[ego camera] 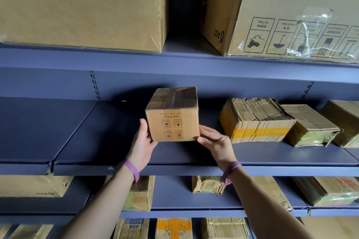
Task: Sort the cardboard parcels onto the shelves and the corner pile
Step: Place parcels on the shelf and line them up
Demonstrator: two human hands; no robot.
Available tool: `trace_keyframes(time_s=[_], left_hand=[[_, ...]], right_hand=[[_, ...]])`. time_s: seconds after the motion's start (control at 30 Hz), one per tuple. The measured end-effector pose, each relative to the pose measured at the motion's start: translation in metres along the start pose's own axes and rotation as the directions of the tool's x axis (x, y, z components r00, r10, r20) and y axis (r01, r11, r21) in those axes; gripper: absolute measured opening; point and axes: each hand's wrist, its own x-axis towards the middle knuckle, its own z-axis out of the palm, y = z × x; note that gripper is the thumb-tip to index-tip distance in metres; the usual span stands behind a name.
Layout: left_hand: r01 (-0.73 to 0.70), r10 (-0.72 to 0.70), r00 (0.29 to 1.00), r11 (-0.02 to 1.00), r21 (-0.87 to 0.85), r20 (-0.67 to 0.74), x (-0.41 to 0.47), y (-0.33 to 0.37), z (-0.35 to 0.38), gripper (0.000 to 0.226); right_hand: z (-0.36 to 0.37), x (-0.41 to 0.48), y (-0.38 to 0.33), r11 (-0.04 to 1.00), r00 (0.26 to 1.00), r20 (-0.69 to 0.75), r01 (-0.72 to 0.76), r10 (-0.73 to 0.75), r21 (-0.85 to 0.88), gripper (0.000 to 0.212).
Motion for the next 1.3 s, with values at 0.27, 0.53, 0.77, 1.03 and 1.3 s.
trace_keyframes(time_s=[0.27,0.53,0.77,1.03,1.3], left_hand=[[-0.062,0.062,0.991,0.998,0.006,-0.116,0.002,-0.001,0.002,0.037],[-0.049,0.037,0.99,0.995,-0.087,-0.135,0.003,-0.001,-0.001,0.047],[-0.096,0.049,0.957,0.984,-0.151,-0.287,0.004,0.001,0.005,0.048],[-0.052,0.05,0.981,0.999,-0.005,-0.189,0.002,0.01,0.008,0.059],[-0.099,0.083,0.991,0.983,0.155,0.107,-0.004,0.036,0.013,0.054]], right_hand=[[0.005,-0.004,-0.005,0.997,0.996,0.053,0.066,-0.065,-0.025,0.047],[0.0,0.003,-0.002,0.995,0.986,-0.139,-0.088,0.093,0.038,0.069],[0.001,0.0,-0.002,0.999,0.995,-0.1,-0.031,0.027,-0.032,0.064],[0.0,-0.001,-0.002,0.998,0.991,-0.122,0.057,-0.053,0.029,0.056],[-0.001,-0.005,0.0,0.994,0.992,-0.072,0.107,-0.108,-0.023,0.083]])
